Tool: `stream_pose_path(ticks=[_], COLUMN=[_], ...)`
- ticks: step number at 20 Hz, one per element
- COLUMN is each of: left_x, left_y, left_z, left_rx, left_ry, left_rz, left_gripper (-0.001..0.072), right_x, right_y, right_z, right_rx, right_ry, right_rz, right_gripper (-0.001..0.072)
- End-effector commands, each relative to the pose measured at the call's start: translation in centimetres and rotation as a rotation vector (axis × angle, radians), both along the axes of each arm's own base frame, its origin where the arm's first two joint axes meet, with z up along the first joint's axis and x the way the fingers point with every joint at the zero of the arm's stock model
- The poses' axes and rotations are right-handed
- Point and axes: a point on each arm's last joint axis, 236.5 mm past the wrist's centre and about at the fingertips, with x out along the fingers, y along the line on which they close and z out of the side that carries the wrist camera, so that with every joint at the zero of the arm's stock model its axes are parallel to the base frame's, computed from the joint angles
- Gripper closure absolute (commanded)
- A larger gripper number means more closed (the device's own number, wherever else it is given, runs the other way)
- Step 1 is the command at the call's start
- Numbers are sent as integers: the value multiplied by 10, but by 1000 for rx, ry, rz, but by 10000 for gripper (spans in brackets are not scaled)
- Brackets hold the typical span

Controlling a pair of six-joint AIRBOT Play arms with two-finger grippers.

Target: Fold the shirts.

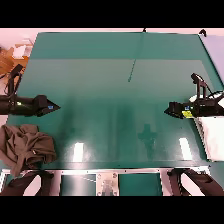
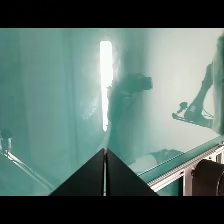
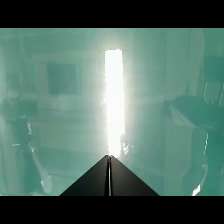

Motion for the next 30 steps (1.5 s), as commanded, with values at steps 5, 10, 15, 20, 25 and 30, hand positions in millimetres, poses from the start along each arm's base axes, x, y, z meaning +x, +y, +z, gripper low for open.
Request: stream_pose_path(ticks=[5, 10, 15, 20, 25, 30], left_x=[0, 0, 40, 26, -23, -76], left_y=[0, 0, 4, 146, 265, 245], left_z=[0, 0, 22, -47, -80, -164], left_rx=[0, 1, -67, 586, 986, 913], left_ry=[0, 0, -122, -2, 165, 382], left_rz=[0, 0, 142, 319, 516, 445], left_gripper=[682, 682, 682, 684, 4, -11], right_x=[0, 0, 0, 0, 1, 9], right_y=[0, 0, 0, 0, 0, -2], right_z=[0, 0, 0, 0, 0, 3], right_rx=[0, 0, 0, 0, 0, -5], right_ry=[0, 0, 0, 0, -3, -36], right_rz=[1, 1, 1, 1, 0, -15], right_gripper=[694, 694, 694, 694, 691, 619])
